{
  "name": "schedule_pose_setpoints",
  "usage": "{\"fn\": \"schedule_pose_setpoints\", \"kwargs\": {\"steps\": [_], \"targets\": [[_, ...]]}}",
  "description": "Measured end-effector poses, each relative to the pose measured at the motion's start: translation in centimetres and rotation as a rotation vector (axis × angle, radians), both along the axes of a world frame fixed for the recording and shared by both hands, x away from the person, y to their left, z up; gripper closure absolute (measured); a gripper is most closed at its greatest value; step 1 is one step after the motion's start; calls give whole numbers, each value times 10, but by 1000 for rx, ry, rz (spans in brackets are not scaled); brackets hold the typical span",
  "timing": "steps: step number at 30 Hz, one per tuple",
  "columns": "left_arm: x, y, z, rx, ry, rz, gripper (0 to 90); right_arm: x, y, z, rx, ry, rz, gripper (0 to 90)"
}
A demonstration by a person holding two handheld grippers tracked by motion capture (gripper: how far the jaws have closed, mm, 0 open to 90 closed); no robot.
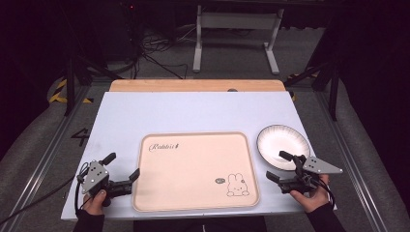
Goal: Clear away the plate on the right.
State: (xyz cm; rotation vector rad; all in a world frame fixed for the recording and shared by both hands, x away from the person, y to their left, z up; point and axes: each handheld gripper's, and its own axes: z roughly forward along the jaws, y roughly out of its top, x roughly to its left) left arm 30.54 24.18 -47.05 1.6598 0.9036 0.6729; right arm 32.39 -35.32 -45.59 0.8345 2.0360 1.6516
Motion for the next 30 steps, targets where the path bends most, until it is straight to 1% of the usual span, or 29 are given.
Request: {"fn": "schedule_pose_setpoints", "kwargs": {"steps": [6, 10, 15, 21, 30], "targets": [[0, -1, 0, 1, 0, -7, 2, 0, 0, 0, 4, 0, -3, 30], [1, 0, 0, 5, 11, -16, 2, 0, -1, 0, 7, -1, -4, 31], [1, -1, 0, 5, 4, -13, 2, 0, 0, 0, 0, 0, -2, 35], [1, -1, 0, 11, 14, -18, 2, 0, 0, 0, 2, 1, -1, 33], [1, -3, 0, 18, 5, -16, 2, 1, 0, 0, -4, 3, 0, 41]]}}
